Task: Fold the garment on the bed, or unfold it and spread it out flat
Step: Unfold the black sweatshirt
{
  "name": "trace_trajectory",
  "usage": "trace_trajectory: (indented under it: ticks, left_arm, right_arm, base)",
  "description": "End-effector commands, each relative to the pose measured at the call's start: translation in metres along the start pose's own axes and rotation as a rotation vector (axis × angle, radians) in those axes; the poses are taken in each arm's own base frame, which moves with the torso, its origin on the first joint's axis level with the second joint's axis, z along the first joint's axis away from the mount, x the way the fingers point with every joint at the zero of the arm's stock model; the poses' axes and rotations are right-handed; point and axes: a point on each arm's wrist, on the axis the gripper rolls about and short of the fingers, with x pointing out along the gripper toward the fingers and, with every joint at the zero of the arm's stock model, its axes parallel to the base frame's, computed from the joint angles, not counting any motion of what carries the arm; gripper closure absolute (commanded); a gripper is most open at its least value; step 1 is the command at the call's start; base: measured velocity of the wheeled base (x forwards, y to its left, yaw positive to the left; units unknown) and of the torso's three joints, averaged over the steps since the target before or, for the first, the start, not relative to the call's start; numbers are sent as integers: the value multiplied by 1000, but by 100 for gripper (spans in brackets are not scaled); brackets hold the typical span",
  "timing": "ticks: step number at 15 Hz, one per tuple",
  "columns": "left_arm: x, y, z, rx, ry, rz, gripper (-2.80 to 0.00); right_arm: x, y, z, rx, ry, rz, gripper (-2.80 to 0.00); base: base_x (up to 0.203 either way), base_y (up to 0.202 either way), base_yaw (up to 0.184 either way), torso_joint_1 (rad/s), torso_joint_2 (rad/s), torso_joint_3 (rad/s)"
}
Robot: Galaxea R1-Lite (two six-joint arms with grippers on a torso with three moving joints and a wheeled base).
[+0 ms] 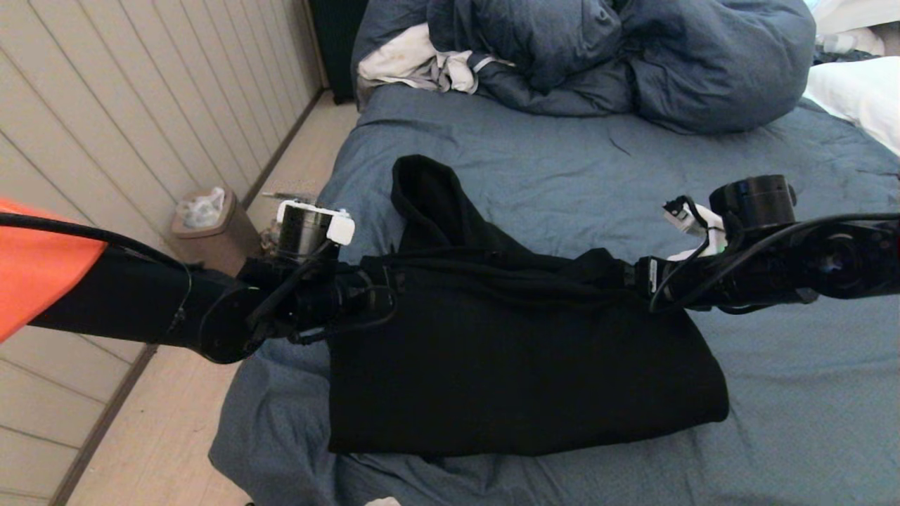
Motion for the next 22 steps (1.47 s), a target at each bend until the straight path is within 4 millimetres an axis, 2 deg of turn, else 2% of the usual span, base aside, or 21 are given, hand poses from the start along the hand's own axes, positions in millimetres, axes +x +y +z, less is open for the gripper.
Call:
trace_trajectory:
  ticks: [1, 5, 6, 7, 8, 16, 22]
  left_arm:
    - [0, -4, -6, 5, 15, -10, -280]
    - [1, -6, -5, 4, 12, -16, -280]
    - [1, -6, -5, 5, 10, -17, -56]
    - [1, -7, -5, 5, 9, -19, 0]
    - [2, -6, -5, 4, 12, -20, 0]
    - [2, -6, -11, 6, -18, -38, 0]
    - [-34, -9, 0, 4, -68, -63, 0]
  right_arm:
    - [1, 0, -1, 2, 4, 2, -280]
    - [1, 1, -1, 1, 6, 4, -280]
    - [1, 1, -1, 1, 6, 4, -280]
    - [2, 1, -1, 4, 7, 5, -280]
    - [4, 2, -2, 4, 14, 5, 0]
    - [2, 4, -3, -1, 9, 17, 0]
    - [-31, 14, 2, -17, -60, 29, 0]
  base:
    - [0, 0, 0, 0, 0, 0]
    - [0, 0, 0, 0, 0, 0]
    - [0, 0, 0, 0, 0, 0]
    - [0, 0, 0, 0, 0, 0]
    - [0, 0, 0, 0, 0, 0]
    - [0, 0, 0, 0, 0, 0]
    - [0, 0, 0, 0, 0, 0]
